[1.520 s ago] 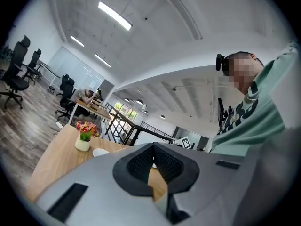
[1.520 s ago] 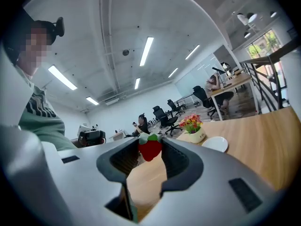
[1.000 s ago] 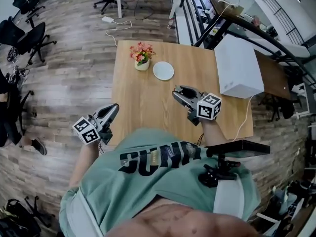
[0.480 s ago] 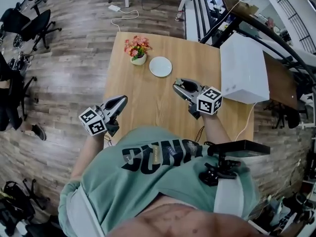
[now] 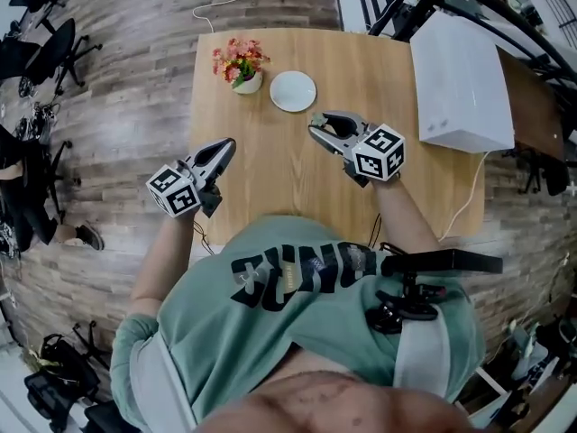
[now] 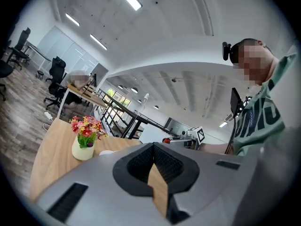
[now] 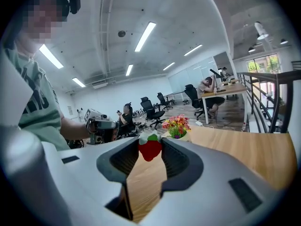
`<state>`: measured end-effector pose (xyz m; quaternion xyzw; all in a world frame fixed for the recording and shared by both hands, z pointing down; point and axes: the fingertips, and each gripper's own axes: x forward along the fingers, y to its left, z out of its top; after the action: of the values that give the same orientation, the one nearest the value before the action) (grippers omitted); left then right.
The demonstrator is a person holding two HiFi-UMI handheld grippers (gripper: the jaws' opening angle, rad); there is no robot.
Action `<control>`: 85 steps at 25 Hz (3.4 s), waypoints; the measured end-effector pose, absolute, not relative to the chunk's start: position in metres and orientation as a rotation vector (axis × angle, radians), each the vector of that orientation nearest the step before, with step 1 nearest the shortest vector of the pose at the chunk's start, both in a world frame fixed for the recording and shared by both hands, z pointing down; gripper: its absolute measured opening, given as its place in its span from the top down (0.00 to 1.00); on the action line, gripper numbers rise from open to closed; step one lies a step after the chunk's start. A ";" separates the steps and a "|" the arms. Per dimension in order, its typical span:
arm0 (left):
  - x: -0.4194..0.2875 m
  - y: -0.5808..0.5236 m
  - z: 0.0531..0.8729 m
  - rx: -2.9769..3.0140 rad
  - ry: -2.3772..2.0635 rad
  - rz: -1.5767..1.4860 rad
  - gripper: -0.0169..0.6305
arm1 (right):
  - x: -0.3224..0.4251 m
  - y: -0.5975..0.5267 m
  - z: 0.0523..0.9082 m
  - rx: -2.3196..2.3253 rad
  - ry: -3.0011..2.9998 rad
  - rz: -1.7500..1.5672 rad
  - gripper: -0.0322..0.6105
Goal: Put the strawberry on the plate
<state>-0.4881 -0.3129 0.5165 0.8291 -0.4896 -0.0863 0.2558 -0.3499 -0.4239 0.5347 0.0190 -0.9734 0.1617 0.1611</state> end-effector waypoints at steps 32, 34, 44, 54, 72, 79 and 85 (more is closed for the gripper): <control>-0.534 -0.461 0.722 2.113 -1.211 -0.061 0.97 | -0.470 -0.553 0.751 0.082 -2.488 0.333 0.71; -0.535 -0.462 0.729 2.104 -1.209 -0.063 0.97 | -0.472 -0.555 0.762 0.084 -2.466 0.298 0.71; -0.532 -0.463 0.746 2.097 -1.185 -0.074 0.97 | -0.475 -0.558 0.787 0.091 -2.416 0.255 0.71; -0.526 -0.463 0.748 2.104 -1.168 -0.086 0.97 | -0.478 -0.556 0.782 0.098 -2.431 0.222 0.56; -0.526 -0.432 0.690 2.162 -1.195 -0.155 0.97 | -0.474 -0.529 0.718 0.101 -2.434 0.107 0.56; -0.536 -0.379 0.629 2.238 -1.214 -0.215 0.97 | -0.466 -0.490 0.659 0.148 -2.435 0.038 0.56; -0.560 -0.291 0.587 2.264 -1.230 -0.207 0.97 | -0.463 -0.425 0.623 0.160 -2.426 0.048 0.64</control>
<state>-0.5598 -0.2914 0.5870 0.8421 -0.4575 -0.0772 0.2749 -0.4633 -0.4246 0.6231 0.0616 -0.9354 0.0186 0.3477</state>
